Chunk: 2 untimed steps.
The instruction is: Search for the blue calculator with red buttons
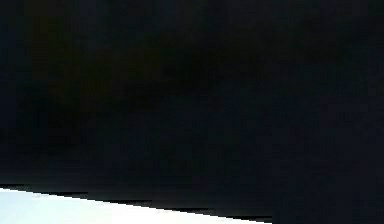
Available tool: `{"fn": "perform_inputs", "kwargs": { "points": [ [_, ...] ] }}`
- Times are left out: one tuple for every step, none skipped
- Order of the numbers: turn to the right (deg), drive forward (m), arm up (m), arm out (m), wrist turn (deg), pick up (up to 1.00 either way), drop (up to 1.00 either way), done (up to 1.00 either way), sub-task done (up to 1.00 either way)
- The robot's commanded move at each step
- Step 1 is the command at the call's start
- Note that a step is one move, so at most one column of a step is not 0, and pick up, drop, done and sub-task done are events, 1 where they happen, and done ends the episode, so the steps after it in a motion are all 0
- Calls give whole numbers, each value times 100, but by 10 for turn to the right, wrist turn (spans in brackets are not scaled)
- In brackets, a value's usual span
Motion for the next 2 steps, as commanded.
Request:
{"fn": "perform_inputs", "kwargs": {
  "points": [
    [0, 60, 0, 0, 0, 0, 0, 0, 0],
    [450, 0, 0, 0, 0, 0, 0, 0, 0]
  ]
}}
